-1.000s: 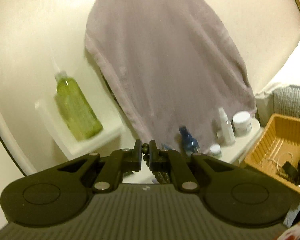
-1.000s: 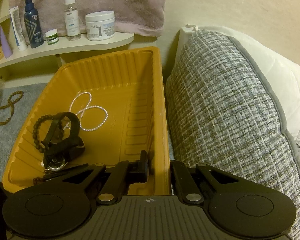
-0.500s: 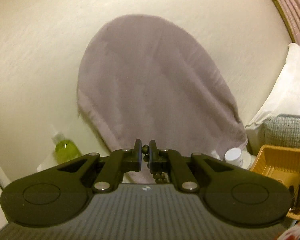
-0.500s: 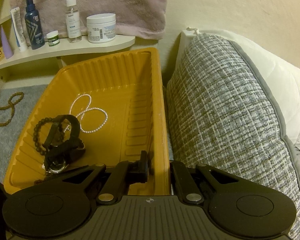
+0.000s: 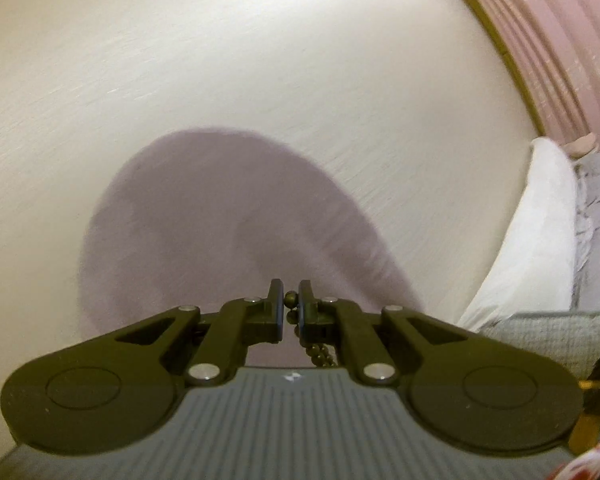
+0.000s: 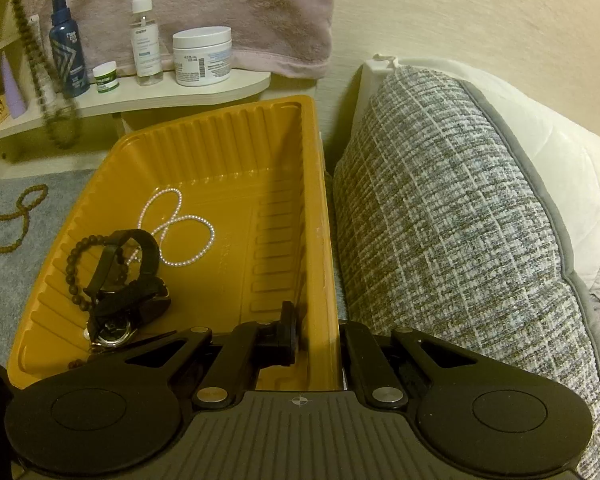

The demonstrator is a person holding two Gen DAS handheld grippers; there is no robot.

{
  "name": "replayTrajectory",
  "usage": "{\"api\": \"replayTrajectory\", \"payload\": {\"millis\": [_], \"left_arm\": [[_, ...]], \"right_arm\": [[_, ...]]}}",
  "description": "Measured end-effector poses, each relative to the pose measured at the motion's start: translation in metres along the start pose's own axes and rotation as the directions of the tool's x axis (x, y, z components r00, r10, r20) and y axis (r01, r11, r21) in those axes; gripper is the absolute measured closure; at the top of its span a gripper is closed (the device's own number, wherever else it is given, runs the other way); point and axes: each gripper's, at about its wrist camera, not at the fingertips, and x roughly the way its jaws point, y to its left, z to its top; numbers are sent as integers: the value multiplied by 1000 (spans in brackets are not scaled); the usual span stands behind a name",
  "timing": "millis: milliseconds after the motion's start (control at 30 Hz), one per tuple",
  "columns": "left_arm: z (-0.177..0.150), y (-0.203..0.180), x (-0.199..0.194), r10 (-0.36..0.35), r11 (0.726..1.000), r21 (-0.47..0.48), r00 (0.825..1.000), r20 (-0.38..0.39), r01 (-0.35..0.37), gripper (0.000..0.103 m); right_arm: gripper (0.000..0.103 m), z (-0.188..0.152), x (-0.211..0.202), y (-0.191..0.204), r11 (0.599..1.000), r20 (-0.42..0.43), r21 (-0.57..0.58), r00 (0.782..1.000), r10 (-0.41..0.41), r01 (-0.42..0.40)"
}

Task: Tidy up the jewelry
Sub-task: 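Lift the held necklace high with the left gripper, pulling it free, then lower the dark bead necklace into the orange tray and open the left gripper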

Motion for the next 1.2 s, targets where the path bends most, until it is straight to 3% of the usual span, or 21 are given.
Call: {"api": "replayTrajectory", "payload": {"millis": [200, 433, 633, 800, 1200], "left_arm": [[1, -31, 33, -114, 993, 0, 993, -20, 114, 97], [-22, -75, 75, -242, 969, 20, 963, -115, 246, 97], [-47, -117, 103, -363, 925, 36, 910, -202, 377, 97], [-73, -151, 119, -442, 873, 82, 850, -286, 481, 97], [-142, -185, 154, -492, 849, -54, 749, -444, 526, 97]], "right_arm": [[98, 1, 1, 0, 1000, -8, -12, 1000, 8, -8], [98, 2, 2, 0, 999, -26, -34, 1000, 17, -18], [98, 3, 4, 1, 999, -36, -51, 999, 19, -20], [98, 4, 5, 1, 997, -44, -73, 999, 22, -25], [98, 3, 6, 1, 997, -44, -71, 999, 20, -23]]}}
